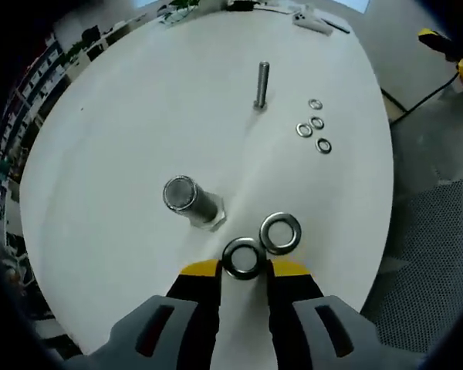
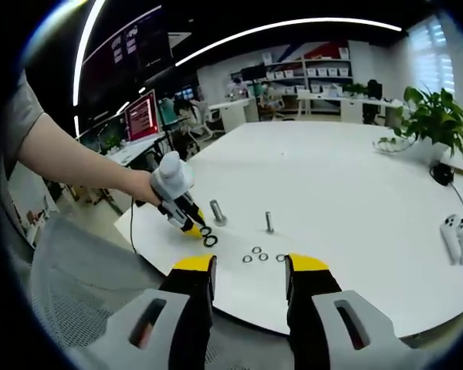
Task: Place the washer onto the threaded stud by aligning its center hole with the stud, sliding it down to the base, and recovering from edge contact or off-axis alignment until the washer reaches the visible bottom stop.
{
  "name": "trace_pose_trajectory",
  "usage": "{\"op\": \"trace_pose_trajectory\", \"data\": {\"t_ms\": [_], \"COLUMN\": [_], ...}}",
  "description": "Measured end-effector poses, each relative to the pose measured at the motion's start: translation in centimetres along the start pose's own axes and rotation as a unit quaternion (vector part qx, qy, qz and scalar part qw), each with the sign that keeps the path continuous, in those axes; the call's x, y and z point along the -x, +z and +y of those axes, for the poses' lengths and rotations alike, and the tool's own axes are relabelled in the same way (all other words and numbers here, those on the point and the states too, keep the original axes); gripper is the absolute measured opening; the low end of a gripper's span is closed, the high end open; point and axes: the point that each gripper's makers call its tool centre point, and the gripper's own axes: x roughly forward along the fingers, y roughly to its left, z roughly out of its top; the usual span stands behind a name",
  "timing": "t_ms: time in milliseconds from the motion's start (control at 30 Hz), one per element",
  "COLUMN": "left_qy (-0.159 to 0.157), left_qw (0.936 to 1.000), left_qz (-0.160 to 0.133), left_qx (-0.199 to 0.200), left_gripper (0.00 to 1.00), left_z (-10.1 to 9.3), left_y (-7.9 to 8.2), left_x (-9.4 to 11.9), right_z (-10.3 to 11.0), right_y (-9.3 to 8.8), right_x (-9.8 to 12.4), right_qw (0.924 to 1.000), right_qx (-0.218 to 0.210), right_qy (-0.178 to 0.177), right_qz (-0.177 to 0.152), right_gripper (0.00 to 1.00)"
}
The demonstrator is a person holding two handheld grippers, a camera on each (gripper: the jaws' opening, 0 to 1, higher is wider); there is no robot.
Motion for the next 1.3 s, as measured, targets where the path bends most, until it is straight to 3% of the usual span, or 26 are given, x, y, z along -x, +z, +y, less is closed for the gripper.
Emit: {"op": "trace_pose_trajectory", "data": {"t_ms": [333, 467, 733, 1033, 1300], "left_qy": [0.000, 0.000, -0.001, 0.001, 0.001], "left_qw": [0.9998, 0.9994, 0.9992, 0.9976, 0.9974], "left_qz": [0.009, 0.026, 0.033, 0.069, 0.072], "left_qx": [-0.018, -0.023, -0.020, -0.003, 0.005], "left_gripper": [0.20, 0.20, 0.21, 0.21, 0.22], "left_z": [0.0, 0.1, 0.2, 0.2, 0.2], "left_y": [0.0, -0.6, -1.2, -1.0, -0.9], "left_x": [-0.2, 0.0, 0.1, 0.0, 0.2], "right_z": [0.0, 0.0, 0.0, -0.1, -0.1], "right_y": [0.0, -0.1, 0.0, 0.0, 0.1], "right_x": [0.0, 0.0, 0.0, 0.1, 0.1], "right_qw": [1.0000, 1.0000, 1.0000, 1.0000, 1.0000], "right_qx": [-0.002, -0.001, -0.002, -0.006, -0.006], "right_qy": [-0.001, -0.001, -0.001, -0.002, -0.003], "right_qz": [0.000, 0.002, 0.001, -0.002, -0.003], "right_gripper": [0.38, 0.38, 0.38, 0.37, 0.37]}}
